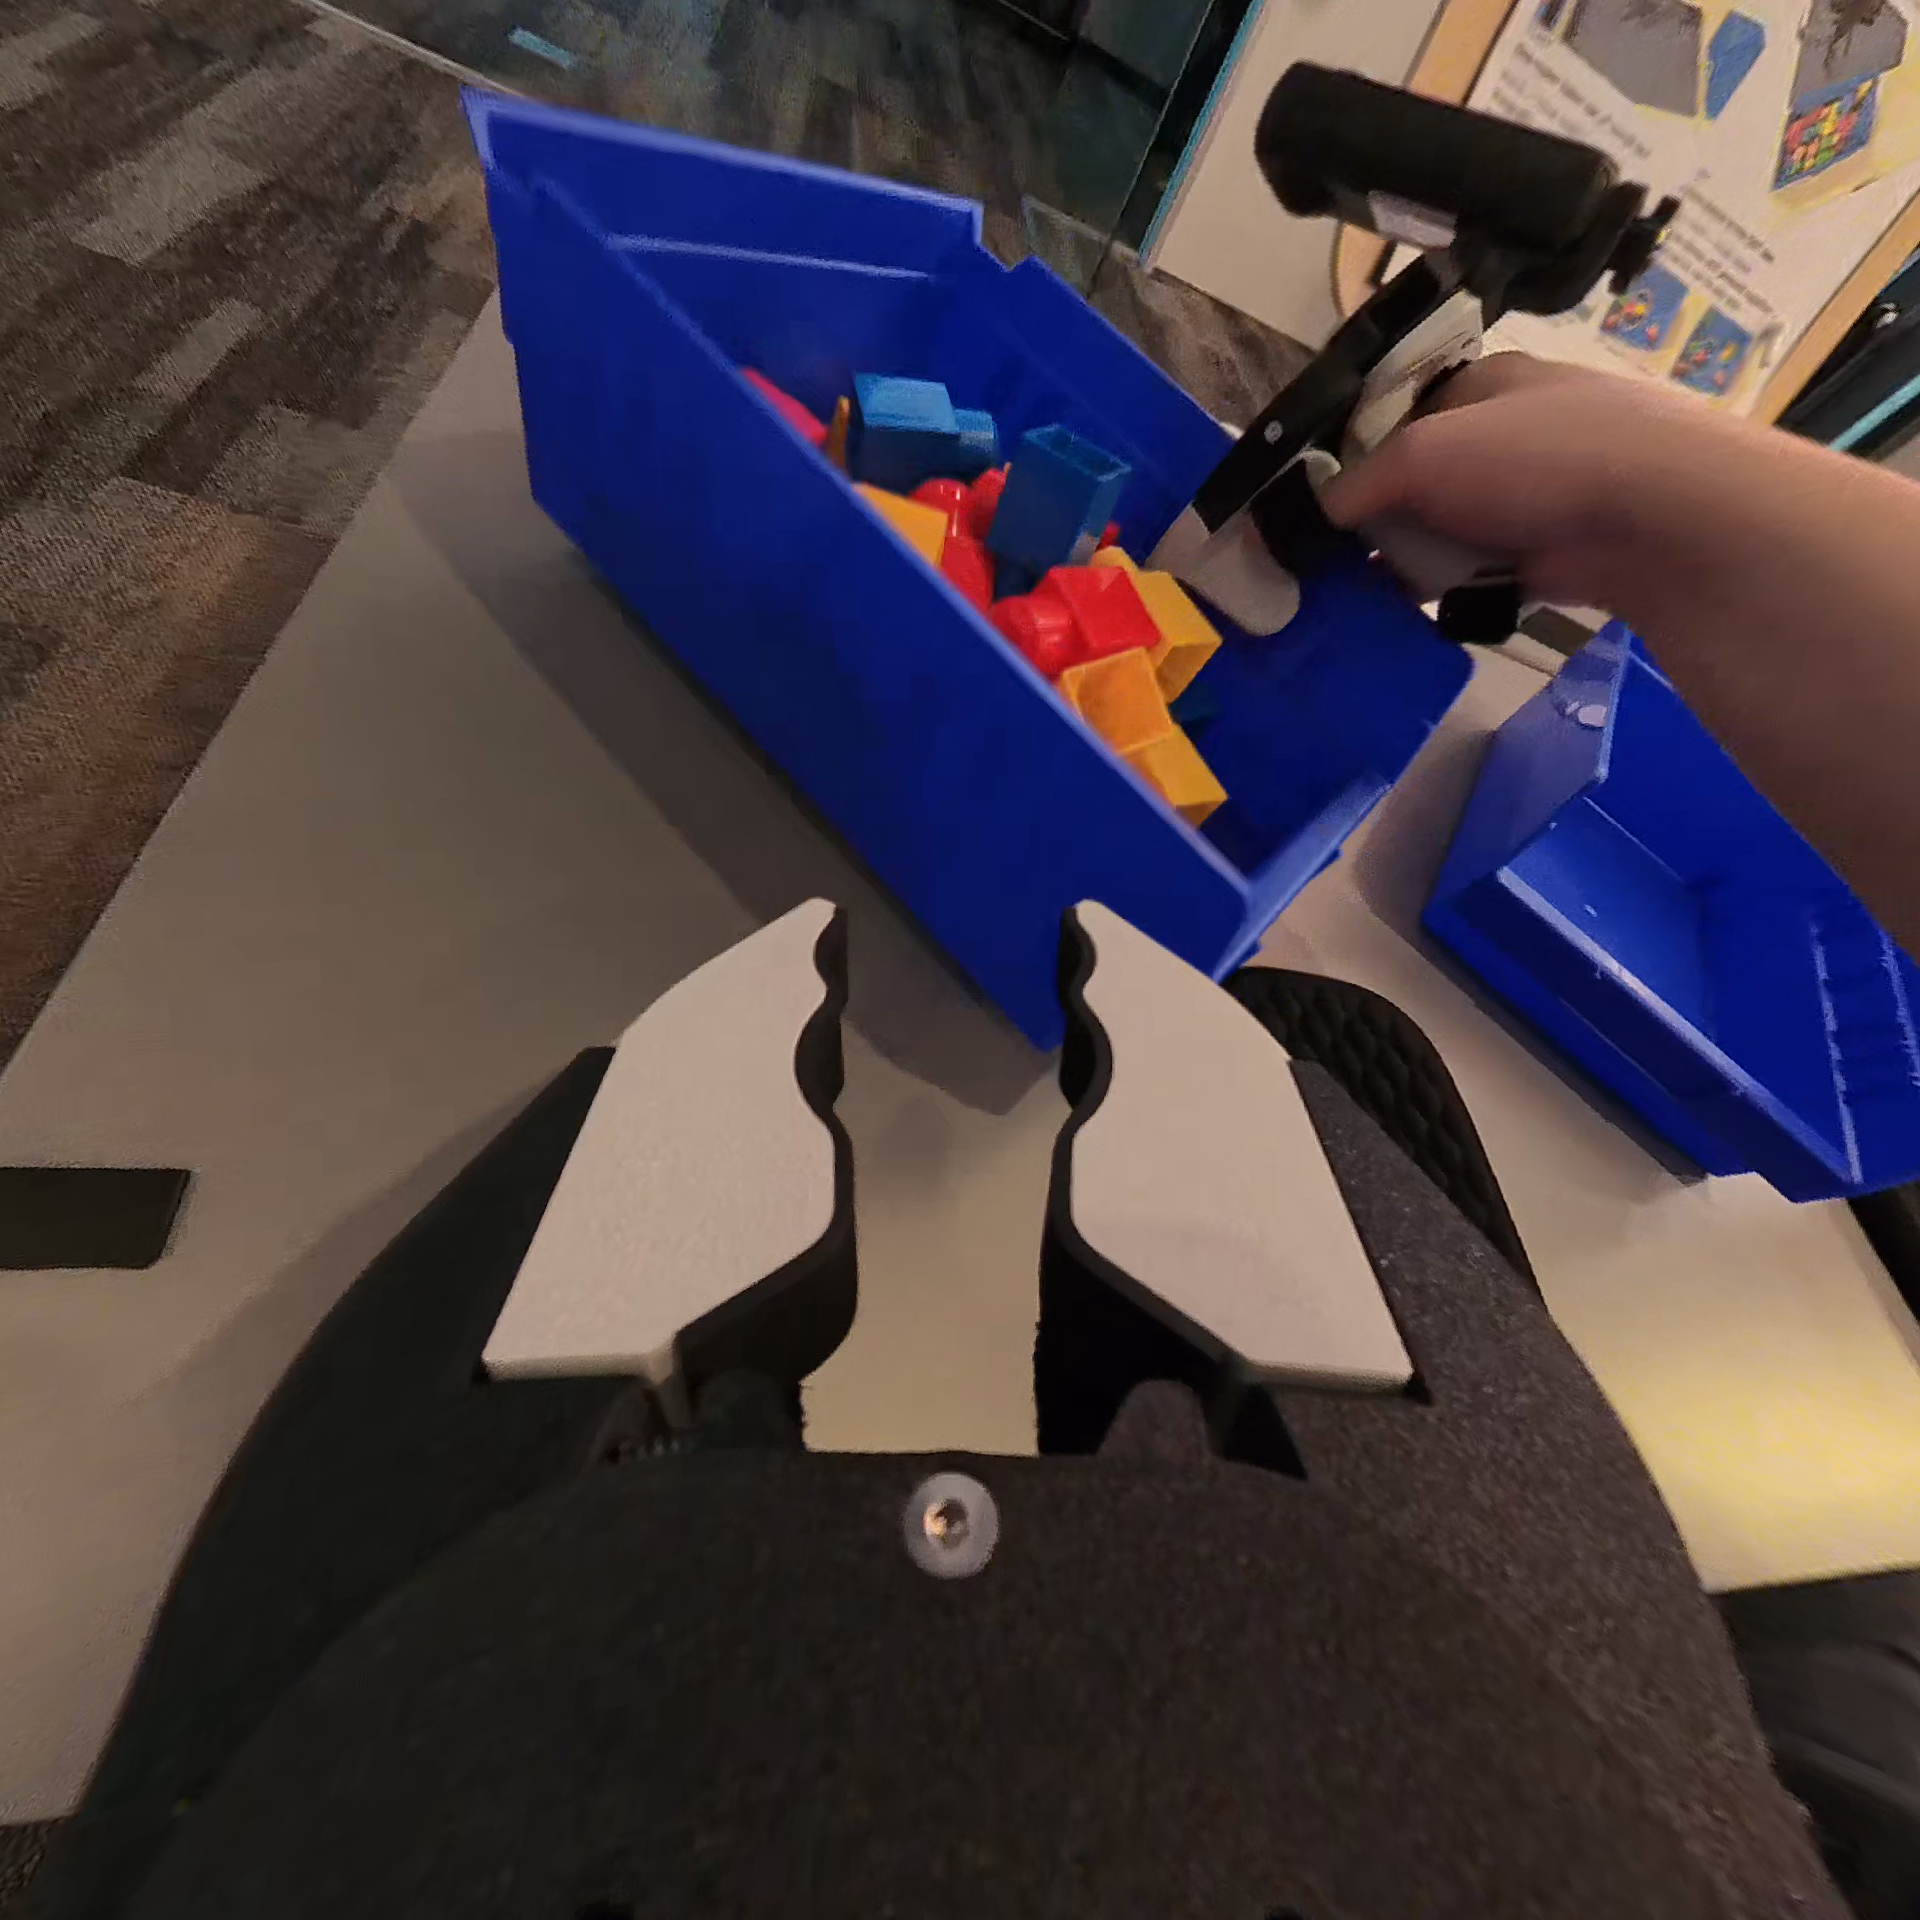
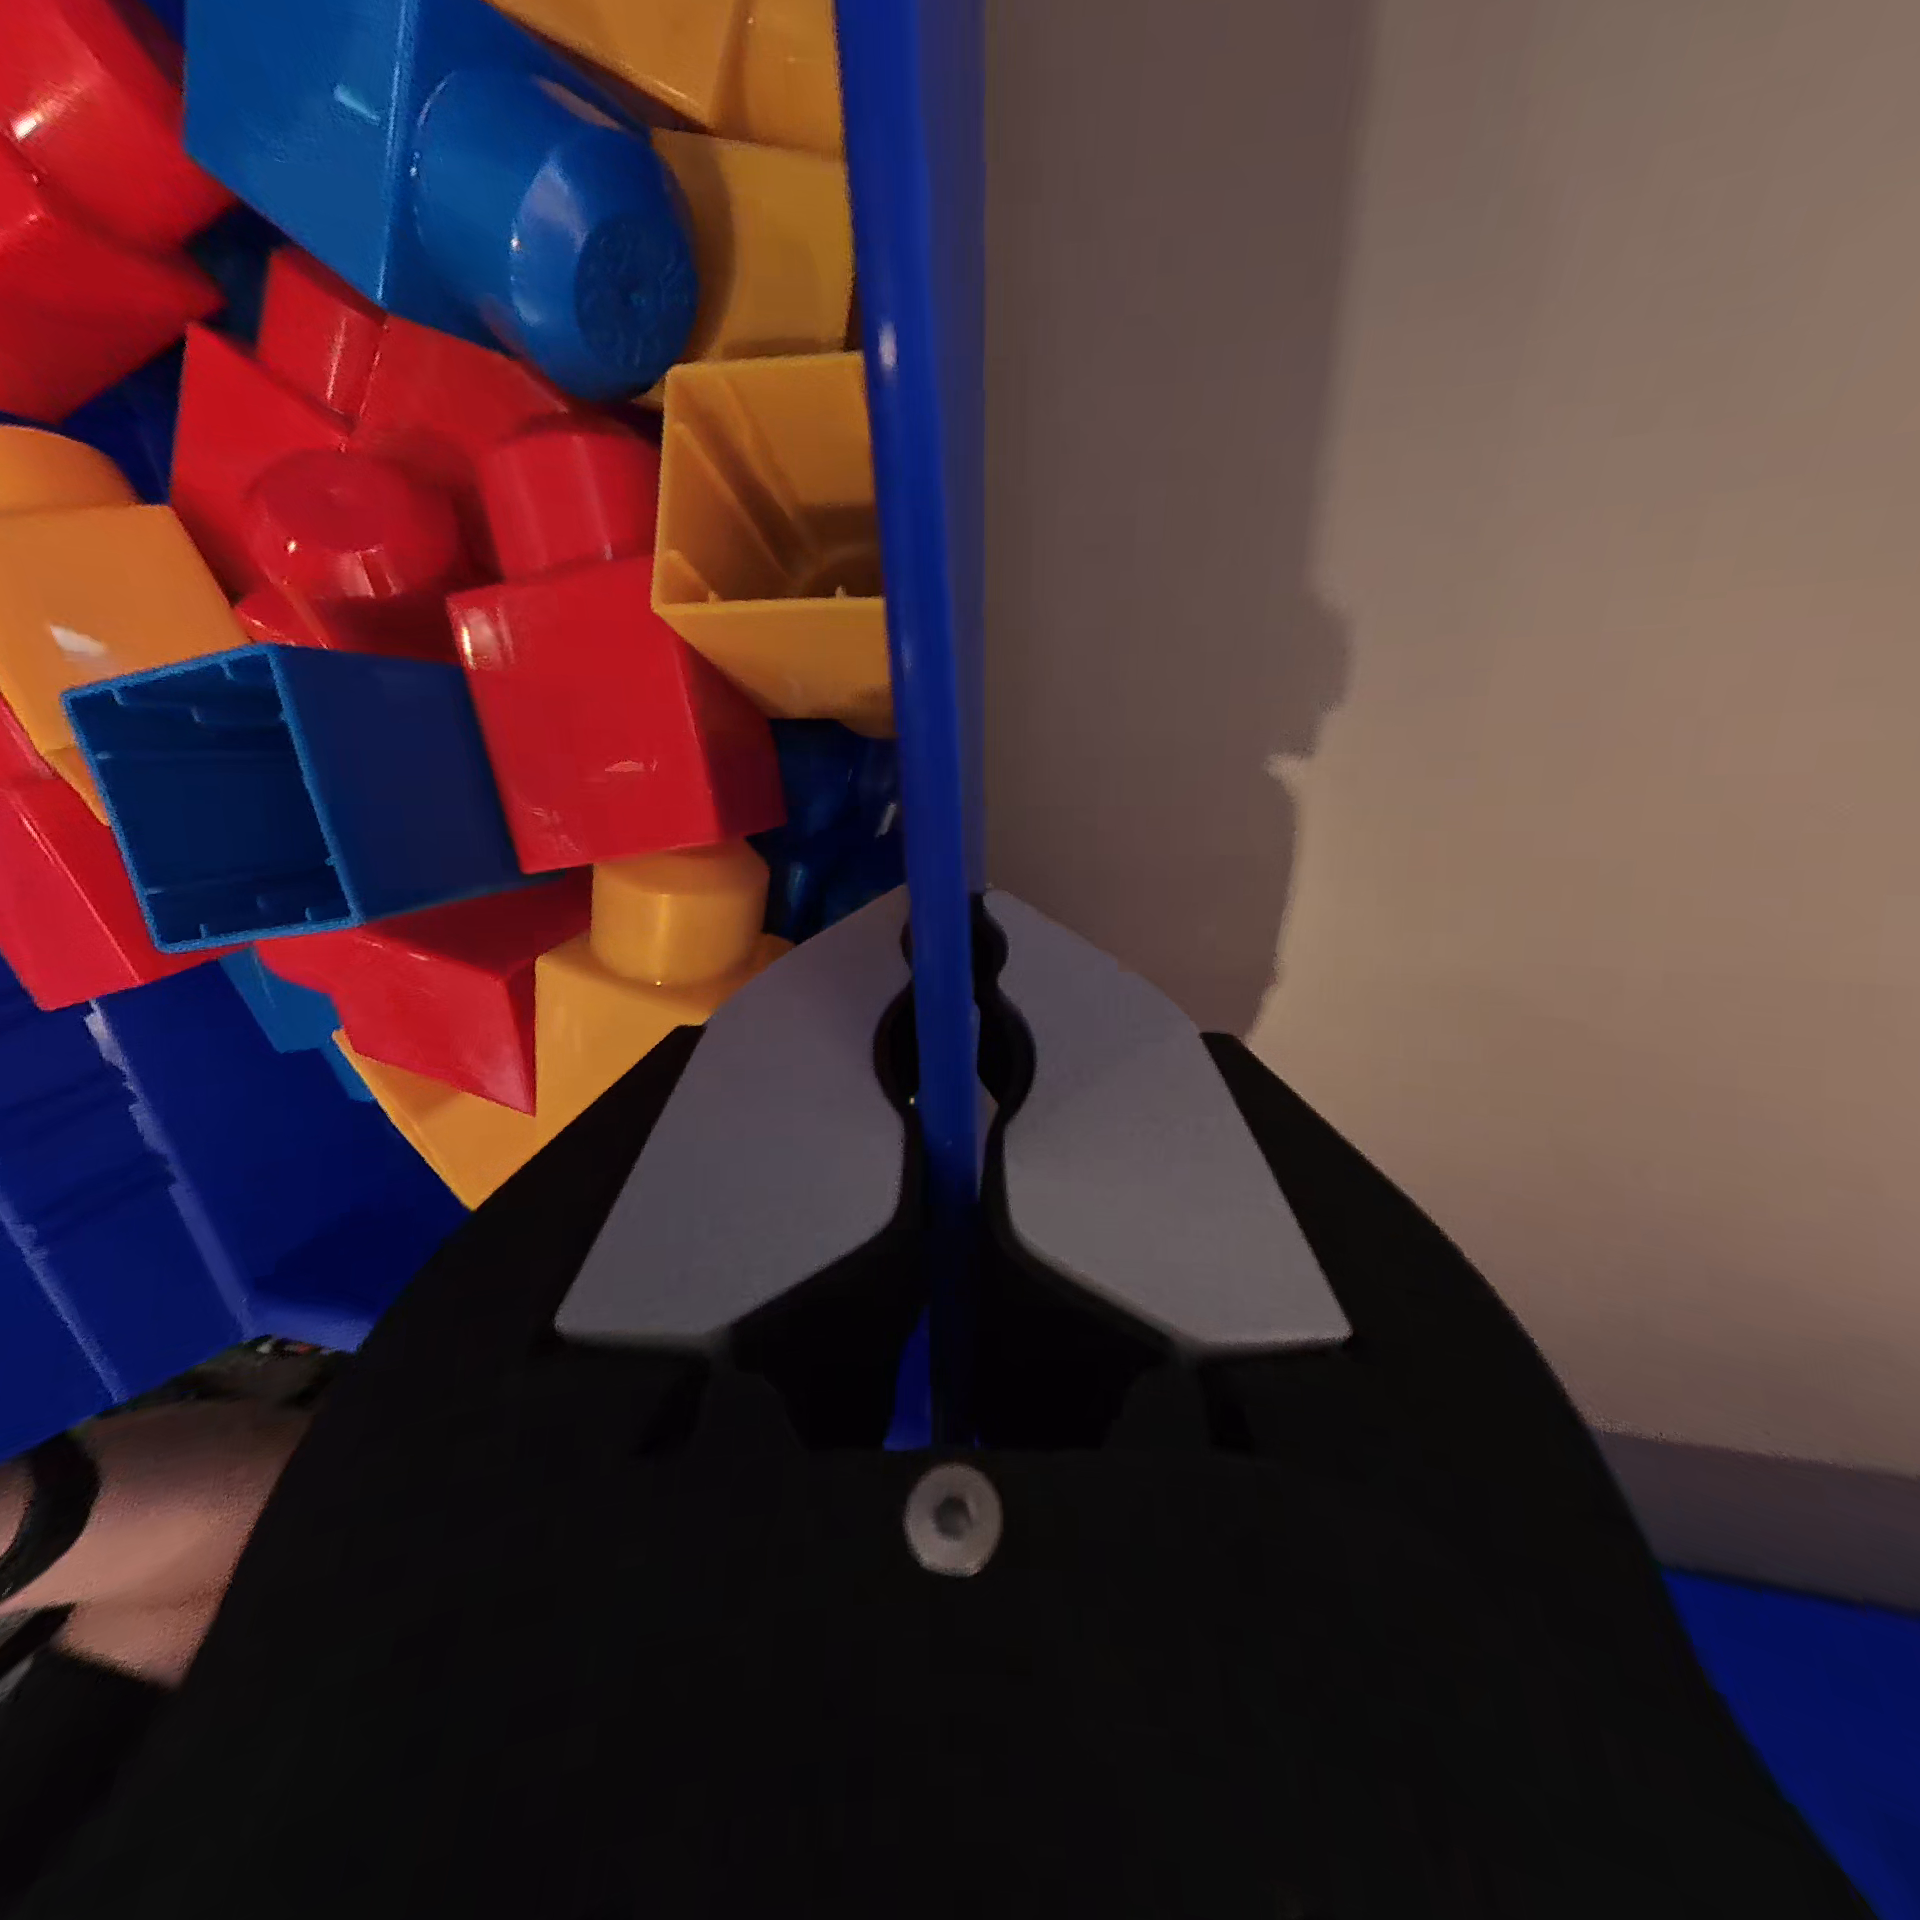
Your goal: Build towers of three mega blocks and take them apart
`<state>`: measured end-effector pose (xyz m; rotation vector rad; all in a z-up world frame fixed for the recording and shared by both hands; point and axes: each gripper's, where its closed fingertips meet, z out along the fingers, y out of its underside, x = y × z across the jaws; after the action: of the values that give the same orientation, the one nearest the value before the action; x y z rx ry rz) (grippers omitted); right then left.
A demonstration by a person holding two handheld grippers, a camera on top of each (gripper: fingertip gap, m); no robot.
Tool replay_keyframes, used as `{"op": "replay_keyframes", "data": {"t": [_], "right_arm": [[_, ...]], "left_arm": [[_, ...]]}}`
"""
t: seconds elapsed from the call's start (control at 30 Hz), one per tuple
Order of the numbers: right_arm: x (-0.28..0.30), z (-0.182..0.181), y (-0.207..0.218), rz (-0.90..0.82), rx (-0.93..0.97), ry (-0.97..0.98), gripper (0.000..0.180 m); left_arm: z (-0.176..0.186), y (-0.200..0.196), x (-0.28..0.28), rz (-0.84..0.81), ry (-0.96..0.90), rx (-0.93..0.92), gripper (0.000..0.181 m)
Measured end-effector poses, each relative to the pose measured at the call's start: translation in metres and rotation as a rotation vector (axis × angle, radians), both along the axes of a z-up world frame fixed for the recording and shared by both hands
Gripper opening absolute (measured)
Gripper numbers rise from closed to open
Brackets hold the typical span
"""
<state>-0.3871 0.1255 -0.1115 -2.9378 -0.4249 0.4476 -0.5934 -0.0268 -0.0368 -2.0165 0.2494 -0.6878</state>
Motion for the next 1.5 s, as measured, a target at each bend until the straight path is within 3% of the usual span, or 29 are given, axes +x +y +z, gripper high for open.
{"op": "replay_keyframes", "data": {"t": [0.13,0.33,0.63,0.8,0.97,1.2,1.37,1.5], "right_arm": [[0.002,-0.012,0.002,-0.029,0.012,-0.045,0.004],[-0.001,-0.012,0.002,-0.021,0.039,-0.075,0.005],[-0.004,-0.011,-0.001,0.099,0.038,-0.033,0.012],[-0.009,-0.001,-0.002,0.107,0.028,0.104,0.02],[0.0,0.04,0.004,0.124,0.114,0.22,0.011],[0.03,0.157,-0.018,0.189,0.41,0.469,0.011],[0.105,0.195,-0.062,0.247,0.622,0.199,0.011],[0.183,0.198,-0.098,0.184,0.682,-0.124,0.012]], "left_arm": [[-0.002,0.004,0.02,0.004,-0.052,0.006,0.047],[-0.024,0.016,0.049,0.017,0.052,-0.055,0.064],[-0.042,0.036,0.06,0.053,0.143,-0.107,0.052],[-0.046,0.039,0.061,0.059,0.192,-0.11,0.051],[-0.047,0.042,0.061,0.058,0.21,-0.107,0.047],[-0.048,0.057,0.036,0.085,0.334,-0.11,0.04],[-0.049,0.077,0.001,0.085,0.436,-0.136,0.022],[-0.056,0.098,-0.034,0.106,0.533,-0.186,0.022]]}}
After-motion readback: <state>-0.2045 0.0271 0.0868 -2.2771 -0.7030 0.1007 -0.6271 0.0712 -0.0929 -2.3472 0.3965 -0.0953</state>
